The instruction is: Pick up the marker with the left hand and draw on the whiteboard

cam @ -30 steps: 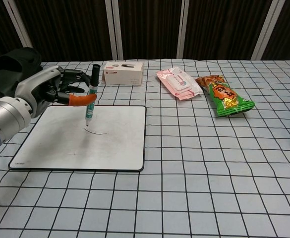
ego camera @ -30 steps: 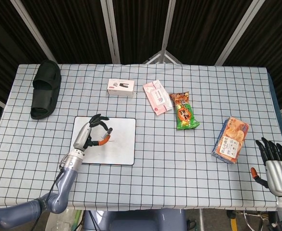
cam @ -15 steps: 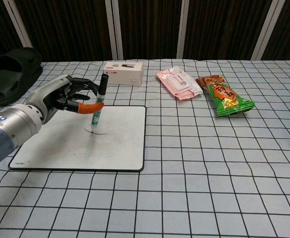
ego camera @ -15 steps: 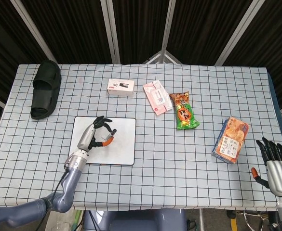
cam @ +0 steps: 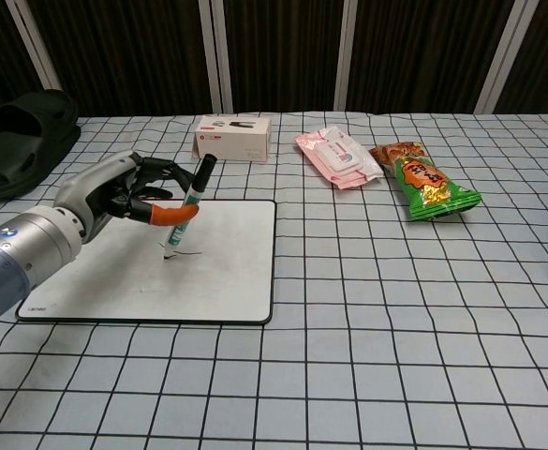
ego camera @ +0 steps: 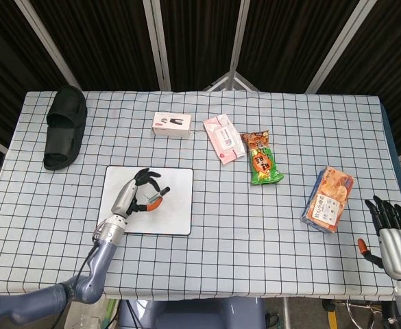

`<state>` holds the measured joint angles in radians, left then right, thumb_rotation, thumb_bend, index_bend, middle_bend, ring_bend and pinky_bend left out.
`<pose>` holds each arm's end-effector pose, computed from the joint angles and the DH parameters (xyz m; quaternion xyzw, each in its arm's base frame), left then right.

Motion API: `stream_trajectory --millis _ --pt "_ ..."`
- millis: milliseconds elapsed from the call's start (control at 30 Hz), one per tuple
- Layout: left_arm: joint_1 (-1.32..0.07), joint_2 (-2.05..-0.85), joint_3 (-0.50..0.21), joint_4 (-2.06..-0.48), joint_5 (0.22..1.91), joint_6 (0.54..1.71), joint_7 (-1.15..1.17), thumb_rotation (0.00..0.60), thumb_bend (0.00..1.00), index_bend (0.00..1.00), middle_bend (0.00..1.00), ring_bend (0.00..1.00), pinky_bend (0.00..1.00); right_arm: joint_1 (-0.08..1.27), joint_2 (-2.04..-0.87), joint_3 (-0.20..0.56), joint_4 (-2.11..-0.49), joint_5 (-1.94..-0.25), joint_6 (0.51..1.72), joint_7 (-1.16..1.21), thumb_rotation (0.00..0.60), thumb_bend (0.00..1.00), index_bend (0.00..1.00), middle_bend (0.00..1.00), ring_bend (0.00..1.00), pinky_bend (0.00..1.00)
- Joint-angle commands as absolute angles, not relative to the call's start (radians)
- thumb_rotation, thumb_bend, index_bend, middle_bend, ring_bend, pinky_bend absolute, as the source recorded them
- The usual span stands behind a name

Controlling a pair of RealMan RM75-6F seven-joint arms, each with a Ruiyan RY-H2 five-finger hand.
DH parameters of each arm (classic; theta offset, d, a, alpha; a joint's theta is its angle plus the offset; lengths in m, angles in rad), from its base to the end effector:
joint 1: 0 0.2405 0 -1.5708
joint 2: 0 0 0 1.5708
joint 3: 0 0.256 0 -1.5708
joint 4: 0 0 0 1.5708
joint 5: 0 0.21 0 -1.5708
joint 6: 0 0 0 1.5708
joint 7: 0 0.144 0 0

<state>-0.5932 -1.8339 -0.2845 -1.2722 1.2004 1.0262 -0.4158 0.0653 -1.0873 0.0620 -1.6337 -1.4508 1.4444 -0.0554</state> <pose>-0.1572 0.3266 -0.0678 -0.4676 -0.6472 -0.5420 0.2621 -0.3203 -0.1770 0.1664 0.5928 -0.3933 0.3487 0.6101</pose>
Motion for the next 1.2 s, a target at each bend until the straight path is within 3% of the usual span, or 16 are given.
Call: stream_trajectory --millis 33,300,600,733,1200 --pt "-0.583 -1.821 -0.279 -1.288 1.199 1.029 -0.414 0.6 0.51 0.77 0.24 0.08 0.14 0.066 -1.088 0.062 -1.632 -1.45 1.443 -0.056 0.6 0.36 0.0 0.0 0.0 0.0" --pt "-0.524 -1.734 -0.247 -1.426 1.223 1.077 -0.415 0.6 0.51 0.77 0.24 0.08 0.14 0.067 -1.089 0.065 -1.631 -1.448 1.445 -0.057 0.6 0.36 0.0 0.0 0.0 0.0" --pt "-0.476 -1.624 -0.259 -1.565 1.237 1.128 -0.431 0.6 0.51 0.77 0.24 0.08 0.14 0.065 -1.093 0.064 -1.636 -1.45 1.45 -0.066 0.6 0.36 0.0 0.0 0.0 0.0" --pt "-0.478 -1.589 -0.261 -1.559 1.236 1.129 -0.38 0.6 0.51 0.77 0.24 0.08 0.14 0.065 -1.094 0.064 -1.636 -1.449 1.449 -0.07 0.6 0.36 0.0 0.0 0.0 0.0" --pt "-0.5 -1.529 -0.159 -1.419 1.178 1.086 0.091 0.6 0.51 0.76 0.24 0.08 0.14 0.065 -1.095 0.062 -1.639 -1.449 1.448 -0.078 0.6 0.36 0.0 0.0 0.0 0.0"
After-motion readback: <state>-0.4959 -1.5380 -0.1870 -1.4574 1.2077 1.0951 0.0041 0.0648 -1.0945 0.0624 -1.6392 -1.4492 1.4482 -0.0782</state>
